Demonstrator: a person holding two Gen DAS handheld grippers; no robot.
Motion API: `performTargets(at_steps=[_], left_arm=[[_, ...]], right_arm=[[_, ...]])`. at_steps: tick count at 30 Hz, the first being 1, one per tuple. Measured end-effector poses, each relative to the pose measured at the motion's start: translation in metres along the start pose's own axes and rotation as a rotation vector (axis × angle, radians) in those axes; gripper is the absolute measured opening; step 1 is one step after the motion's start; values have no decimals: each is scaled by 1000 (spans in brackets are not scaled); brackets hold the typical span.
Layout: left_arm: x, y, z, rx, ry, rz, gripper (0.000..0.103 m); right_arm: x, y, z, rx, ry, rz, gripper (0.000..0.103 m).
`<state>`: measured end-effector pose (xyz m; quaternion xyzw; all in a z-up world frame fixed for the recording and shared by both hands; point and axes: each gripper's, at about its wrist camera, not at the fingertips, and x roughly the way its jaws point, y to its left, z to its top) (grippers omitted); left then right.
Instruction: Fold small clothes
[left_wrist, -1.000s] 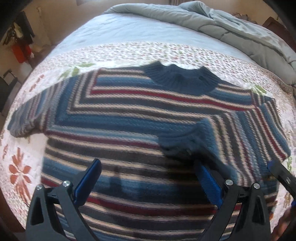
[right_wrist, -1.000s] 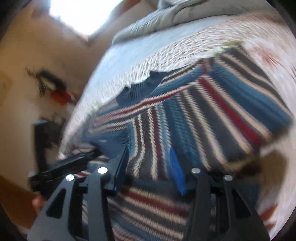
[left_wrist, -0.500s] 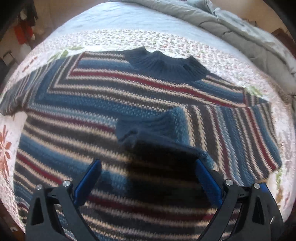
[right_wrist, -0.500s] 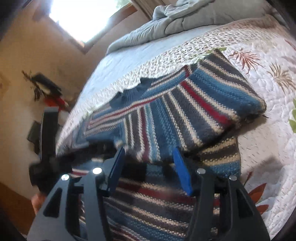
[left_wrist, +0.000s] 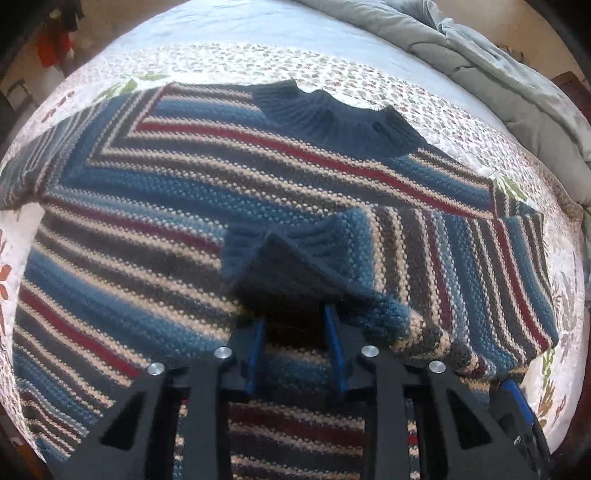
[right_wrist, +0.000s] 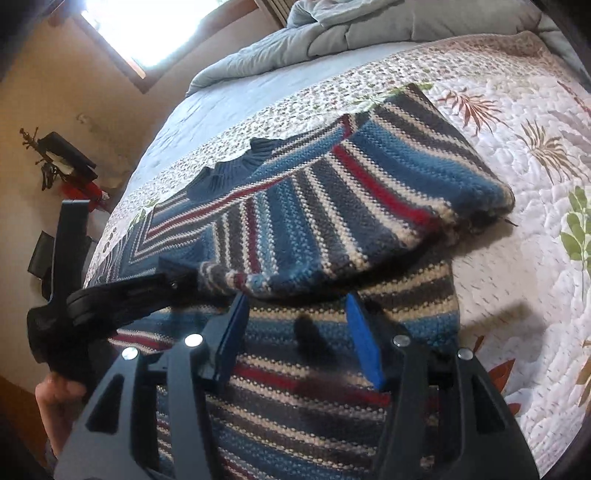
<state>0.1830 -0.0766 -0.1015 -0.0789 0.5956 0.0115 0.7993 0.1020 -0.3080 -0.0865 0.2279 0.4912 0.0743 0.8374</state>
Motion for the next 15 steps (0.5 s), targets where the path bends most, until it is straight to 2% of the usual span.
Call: performTargets(at_steps=[1,2,3,6,8,9,11,15], left_arm=[[-1,-1,-3,13,-1,12,32],[-2,-2,-7,22,2,24,39],[-2,-2,-11,31,14,39,56],[-4,-2,-20,43,40,44,80],[-7,1,-22,21,54,16,86],[-9,3,-21,-5,71,-29,87],[-9,5,-17,-42,93,-67,87],[-4,-4,-3,-48,96,-34,87]], right_arm=[[0,-1,1,1,1,-2,57],[0,-1,1,2,1,-7,57],[0,-1,1,2,1,-9,58],[-1,-1,1,-4,1,-13,58],[-1,-1,1,-4,2,-18,58],[-1,-2,1,-5,2,-20,58],[0,-1,1,-8,3,-26,58],[2,-2,1,-7,5,-28,59]])
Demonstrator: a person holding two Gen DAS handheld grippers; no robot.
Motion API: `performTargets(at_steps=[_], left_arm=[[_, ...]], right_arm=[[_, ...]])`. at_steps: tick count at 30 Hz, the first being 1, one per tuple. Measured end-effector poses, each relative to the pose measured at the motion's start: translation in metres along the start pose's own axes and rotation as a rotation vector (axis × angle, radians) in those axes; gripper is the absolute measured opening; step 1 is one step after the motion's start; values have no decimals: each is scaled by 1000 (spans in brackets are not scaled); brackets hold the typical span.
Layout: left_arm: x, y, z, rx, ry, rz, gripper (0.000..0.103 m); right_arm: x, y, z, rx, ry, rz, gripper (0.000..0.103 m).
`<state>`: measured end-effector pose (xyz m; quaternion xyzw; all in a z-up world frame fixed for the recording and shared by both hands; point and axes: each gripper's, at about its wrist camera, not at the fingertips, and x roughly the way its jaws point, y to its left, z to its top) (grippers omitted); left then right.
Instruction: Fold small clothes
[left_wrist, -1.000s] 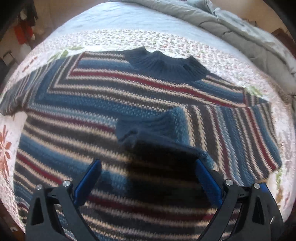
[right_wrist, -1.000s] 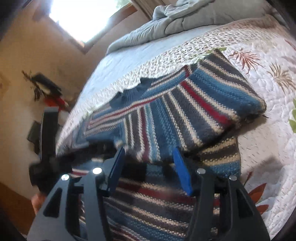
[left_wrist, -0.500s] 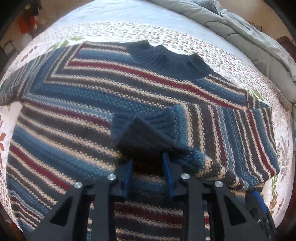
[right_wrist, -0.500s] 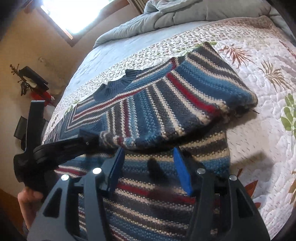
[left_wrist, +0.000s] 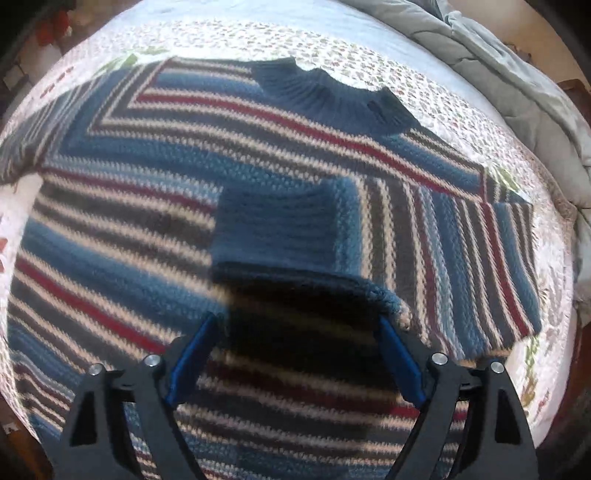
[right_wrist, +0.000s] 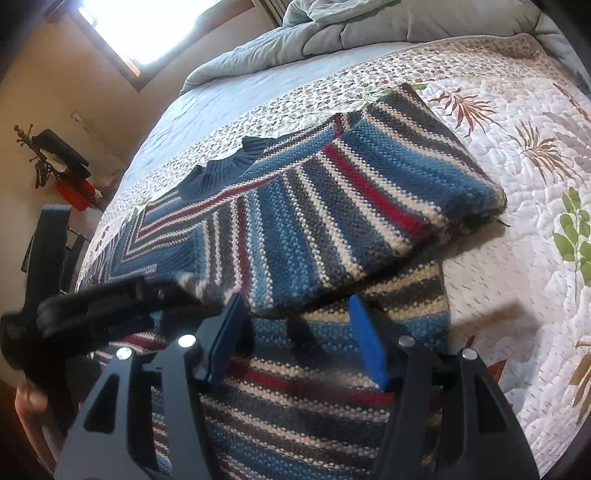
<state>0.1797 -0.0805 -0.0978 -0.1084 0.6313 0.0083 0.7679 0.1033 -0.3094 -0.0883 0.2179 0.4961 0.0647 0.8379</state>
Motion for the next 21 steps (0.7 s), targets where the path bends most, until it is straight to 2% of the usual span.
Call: performTargets(at_steps=[8,10,12,16,21], left_arm=[[1,1,2,-69,58,-3,87],[-6,7,-4,-85,54,-13,87],[-14,16,-8,-116,40,-15,92],[-21,29,-10,-177,21,-77,96],[-5,20,-4,-178,78,-96,96]], right_arm=[[0,-4,1,-6,-7,-35,60],[0,-4,1,-4,-4,-30,60],[1,-4,1,-4,-3,-29,60],[3,-2,-1,-6,2,-33,60],[7,-1,-2,-11,10,-40,60]])
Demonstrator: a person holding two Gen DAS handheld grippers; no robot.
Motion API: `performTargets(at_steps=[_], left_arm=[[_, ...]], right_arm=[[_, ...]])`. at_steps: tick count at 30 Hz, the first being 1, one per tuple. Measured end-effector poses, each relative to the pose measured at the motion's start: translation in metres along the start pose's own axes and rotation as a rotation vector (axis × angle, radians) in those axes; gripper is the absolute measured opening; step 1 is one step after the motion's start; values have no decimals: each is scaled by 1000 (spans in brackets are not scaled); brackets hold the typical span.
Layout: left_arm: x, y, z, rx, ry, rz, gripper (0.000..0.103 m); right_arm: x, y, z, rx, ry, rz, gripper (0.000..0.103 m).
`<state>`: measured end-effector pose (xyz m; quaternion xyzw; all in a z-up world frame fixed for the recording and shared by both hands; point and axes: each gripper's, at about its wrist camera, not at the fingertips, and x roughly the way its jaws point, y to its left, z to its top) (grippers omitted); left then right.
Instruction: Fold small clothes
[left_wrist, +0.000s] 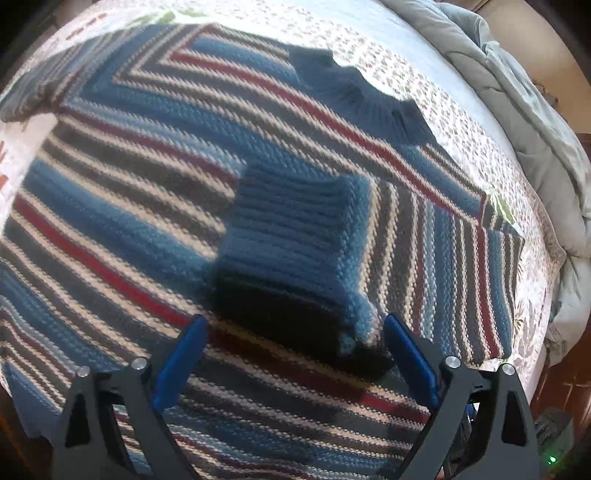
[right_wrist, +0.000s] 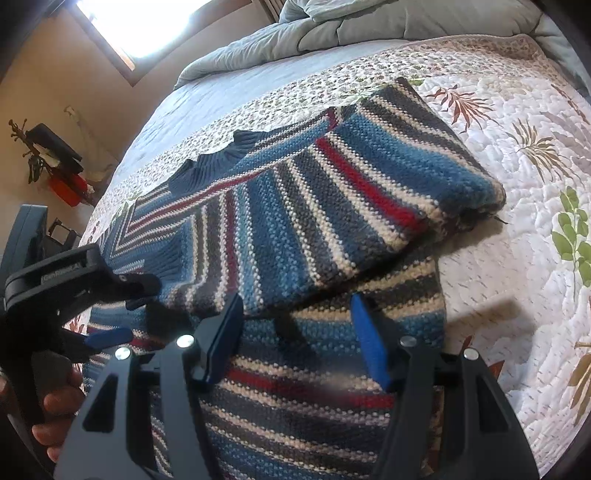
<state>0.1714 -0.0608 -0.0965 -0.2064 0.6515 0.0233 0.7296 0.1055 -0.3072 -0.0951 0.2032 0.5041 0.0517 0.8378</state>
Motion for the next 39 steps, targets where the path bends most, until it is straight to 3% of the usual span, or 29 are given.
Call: performTargets(at_steps=[5,8,11,12,14,17,21,23,26,28,32,34,35,36,37,39], left_arm=[[21,-5,8,-44,-2,-20,94],[26,-11,10,-8,-5,11,67],[16,-6,10,-4,-81,-32,16],[12,-1,11,-17,-95,-74,10],[9,4,16,-26,-96,-100,9],[-2,12,25,-15,-135,-82,9],[-43,34,53,-28,-281,-74,8],[-66,47,67,-11,-376,-31,8],[-90,63,87,22,-542,131,9],[-78,81,97,8,-493,162,9],[-16,98,101,37,-287,208,13],[-3,104,91,31,-273,191,19],[-6,106,86,24,-298,175,31],[-11,109,80,20,-301,139,57],[-14,110,76,17,-292,95,66],[-15,105,73,44,-289,65,68]], right_arm=[[1,-3,0,7,1,-6,60],[0,-6,1,14,-3,-7,60],[-2,-8,2,24,-9,-7,61],[-3,-9,3,28,-11,-9,61],[-5,-10,3,31,-15,-10,61],[-7,-10,3,27,-20,-7,62],[-8,-7,3,17,-23,-1,64],[-6,-4,2,3,-17,-2,64],[2,0,0,-10,-1,-4,64],[8,-1,-1,0,20,18,64],[16,3,-3,-29,33,-18,64],[17,8,-3,-59,28,-39,64],[16,9,-4,-65,27,-43,64],[16,11,-3,-79,25,-48,64],[15,10,-2,-81,23,-42,64],[6,7,1,-77,6,-9,64]])
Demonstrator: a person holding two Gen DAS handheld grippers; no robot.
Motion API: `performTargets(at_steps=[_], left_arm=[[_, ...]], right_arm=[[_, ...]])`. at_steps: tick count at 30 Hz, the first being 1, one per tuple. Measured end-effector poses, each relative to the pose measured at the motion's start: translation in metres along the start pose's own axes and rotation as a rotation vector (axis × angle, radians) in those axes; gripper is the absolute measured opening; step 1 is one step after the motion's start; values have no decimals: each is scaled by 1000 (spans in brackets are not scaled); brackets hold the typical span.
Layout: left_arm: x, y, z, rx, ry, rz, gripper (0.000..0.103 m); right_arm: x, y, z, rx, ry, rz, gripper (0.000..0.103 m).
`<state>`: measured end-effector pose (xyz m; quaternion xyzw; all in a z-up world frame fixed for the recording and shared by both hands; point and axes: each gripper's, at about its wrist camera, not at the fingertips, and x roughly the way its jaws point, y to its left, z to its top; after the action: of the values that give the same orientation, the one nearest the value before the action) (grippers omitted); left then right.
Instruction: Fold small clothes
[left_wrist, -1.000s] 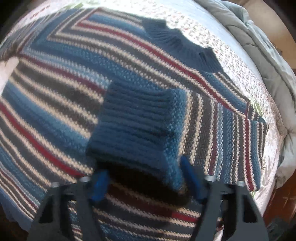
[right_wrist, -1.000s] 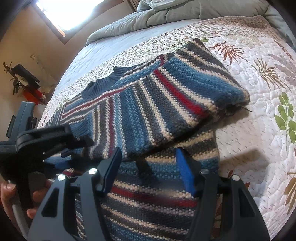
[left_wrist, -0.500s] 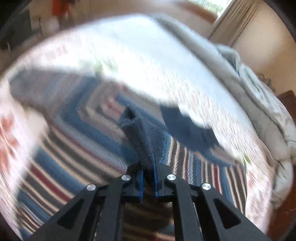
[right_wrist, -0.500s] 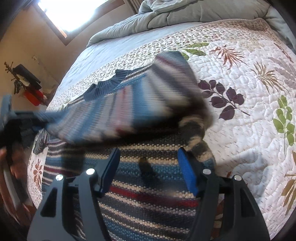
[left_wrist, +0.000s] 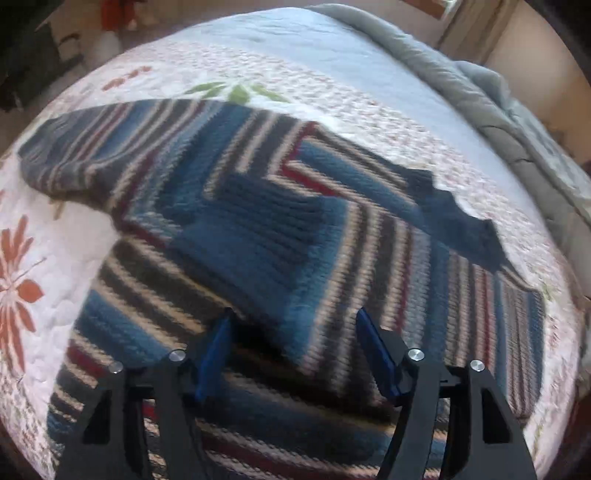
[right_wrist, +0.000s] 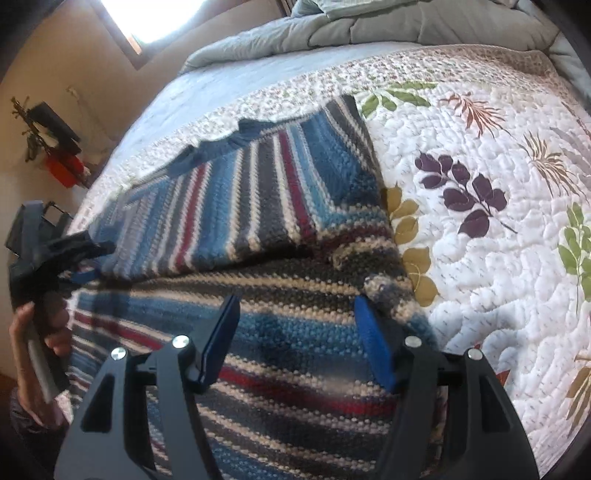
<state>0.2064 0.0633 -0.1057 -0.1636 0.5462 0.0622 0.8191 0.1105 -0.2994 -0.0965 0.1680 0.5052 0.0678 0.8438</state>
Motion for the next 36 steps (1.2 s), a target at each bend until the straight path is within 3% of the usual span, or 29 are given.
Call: performTargets(at_steps=[5,9,10,12,14,16,17,18,19,22,29,32,35,36], left_arm=[[9,-8,8,33,17,0,66],[21,-11,11,58,26,15,65],[21,-12,12,58,22,11,64],[19,-15,15,58,19,-26,56],[19,-20,20,63,24,-33,52],[21,-24,24,69,29,-37,43],[21,-25,25,68,24,-36,32],[19,-26,26,71,13,-47,23],[17,-27,27,74,10,-64,19],[12,-33,31,81,10,-120,13],[9,-53,43,110,-64,-199,11],[30,-49,41,104,-33,-130,11],[40,-34,38,57,-2,-150,13],[35,-32,36,64,-2,-138,15]], right_arm=[[-25,-10,12,-23,-76,-77,64],[-10,-23,37,31,-25,-57,64],[1,-23,47,25,6,-86,64],[19,-20,61,-4,40,-149,64],[33,-15,71,-14,68,-146,63],[46,-10,83,-25,83,-160,62],[52,-7,87,-48,91,-188,62],[62,-3,92,-88,103,-231,55],[69,-1,94,-107,113,-252,38],[76,1,100,-107,133,-223,19],[47,-48,108,95,55,-155,16],[49,-72,90,206,50,-107,18],[56,-67,83,177,26,-103,23],[53,-63,83,144,23,-107,31]])
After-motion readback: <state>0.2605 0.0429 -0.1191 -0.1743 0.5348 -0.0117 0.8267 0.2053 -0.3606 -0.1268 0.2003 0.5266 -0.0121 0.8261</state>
